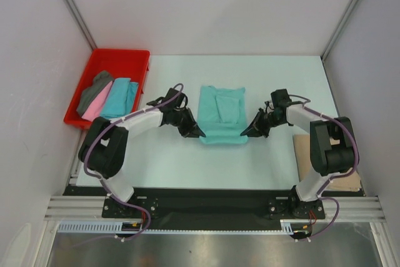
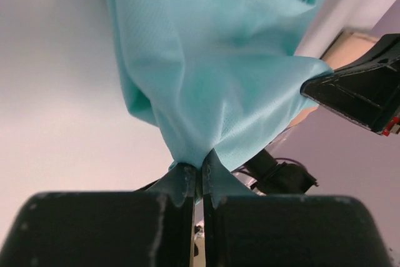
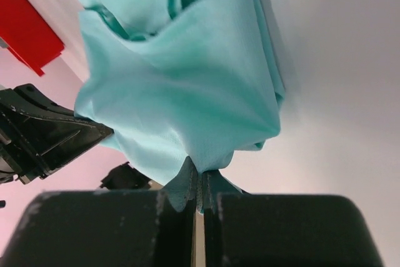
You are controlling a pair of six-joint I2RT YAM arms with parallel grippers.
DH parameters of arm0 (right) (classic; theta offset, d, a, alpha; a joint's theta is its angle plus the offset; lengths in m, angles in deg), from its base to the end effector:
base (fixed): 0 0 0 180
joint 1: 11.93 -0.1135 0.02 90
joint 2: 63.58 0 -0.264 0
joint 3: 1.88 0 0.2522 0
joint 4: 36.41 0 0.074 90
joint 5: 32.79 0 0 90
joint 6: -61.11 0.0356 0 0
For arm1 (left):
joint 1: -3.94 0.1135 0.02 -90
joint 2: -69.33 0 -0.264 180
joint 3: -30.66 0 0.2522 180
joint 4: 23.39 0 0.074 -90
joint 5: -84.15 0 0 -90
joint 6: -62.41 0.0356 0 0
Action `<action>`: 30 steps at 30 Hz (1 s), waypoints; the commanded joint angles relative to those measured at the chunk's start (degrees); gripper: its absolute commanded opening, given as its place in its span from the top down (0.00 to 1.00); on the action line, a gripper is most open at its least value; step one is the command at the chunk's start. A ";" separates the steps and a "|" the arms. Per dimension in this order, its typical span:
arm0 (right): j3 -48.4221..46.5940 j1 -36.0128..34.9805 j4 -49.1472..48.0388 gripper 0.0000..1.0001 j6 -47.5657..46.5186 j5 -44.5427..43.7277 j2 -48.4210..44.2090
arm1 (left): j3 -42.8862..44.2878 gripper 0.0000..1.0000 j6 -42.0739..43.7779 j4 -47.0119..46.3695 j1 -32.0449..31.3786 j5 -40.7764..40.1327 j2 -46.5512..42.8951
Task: Fold and stack the t-shirts
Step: Fold the tshirt
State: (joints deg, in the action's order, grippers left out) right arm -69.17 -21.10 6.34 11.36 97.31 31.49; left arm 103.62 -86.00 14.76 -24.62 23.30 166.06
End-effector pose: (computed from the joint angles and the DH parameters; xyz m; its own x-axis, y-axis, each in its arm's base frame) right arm 0.2927 0.0705 0.1635 -0.9261 0.3511 0.1380 0.3466 0.6473 0.6789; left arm 0.2826 -0.1736 0.1813 -0.9331 -0.3391 0.1195 -0.3359 0.7037 -0.6261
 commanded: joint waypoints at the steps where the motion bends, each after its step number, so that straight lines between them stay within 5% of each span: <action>1: -6.64 0.55 2.03 1.00 -0.70 3.06 4.23 | 4.78 0.96 0.32 0.76 2.18 2.58 2.40; 16: -26.35 3.89 0.80 1.00 2.99 7.27 20.77 | 27.00 0.92 -0.47 0.14 7.72 8.29 18.40; 30: -44.71 6.00 -1.66 0.95 9.67 13.95 35.71 | 34.40 0.84 -7.33 -11.90 11.24 11.37 28.16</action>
State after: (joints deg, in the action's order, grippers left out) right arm -109.30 -15.37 5.95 18.00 107.34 65.04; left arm 135.58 -90.28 7.48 -14.21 32.35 193.14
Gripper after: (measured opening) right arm 0.044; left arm 0.160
